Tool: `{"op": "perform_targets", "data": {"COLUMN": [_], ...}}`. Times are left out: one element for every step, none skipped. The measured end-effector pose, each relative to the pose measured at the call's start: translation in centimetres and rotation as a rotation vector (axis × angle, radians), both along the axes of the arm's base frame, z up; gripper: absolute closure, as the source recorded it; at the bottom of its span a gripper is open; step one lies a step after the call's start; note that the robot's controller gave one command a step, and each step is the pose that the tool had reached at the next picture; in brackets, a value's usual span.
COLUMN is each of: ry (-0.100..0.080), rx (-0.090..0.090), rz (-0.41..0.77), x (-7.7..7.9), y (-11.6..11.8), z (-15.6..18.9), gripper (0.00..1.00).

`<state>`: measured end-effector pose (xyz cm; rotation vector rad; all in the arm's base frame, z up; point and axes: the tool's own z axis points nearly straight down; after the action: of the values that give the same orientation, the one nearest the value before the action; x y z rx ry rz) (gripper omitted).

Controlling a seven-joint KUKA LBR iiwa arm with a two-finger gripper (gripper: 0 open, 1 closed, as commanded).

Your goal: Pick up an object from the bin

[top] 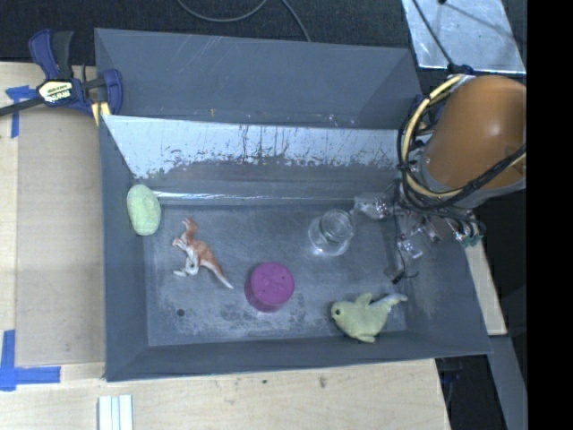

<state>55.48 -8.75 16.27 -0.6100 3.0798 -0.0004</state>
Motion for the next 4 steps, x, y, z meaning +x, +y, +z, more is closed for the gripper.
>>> {"op": "perform_targets", "data": {"ry": [0.003,-0.002,-0.004,-0.004], "rx": [0.0,-0.001,-0.002,-0.002], "rz": [-0.026,0.219,0.028,0.028], "x": [-4.0,-4.2,-5.5,-5.5], "y": [-0.5,-0.3,0.3,0.3], "z": [-3.1,-7.7,-9.1,-9.1], "gripper": [0.0,0.0,1.0,1.0]}}
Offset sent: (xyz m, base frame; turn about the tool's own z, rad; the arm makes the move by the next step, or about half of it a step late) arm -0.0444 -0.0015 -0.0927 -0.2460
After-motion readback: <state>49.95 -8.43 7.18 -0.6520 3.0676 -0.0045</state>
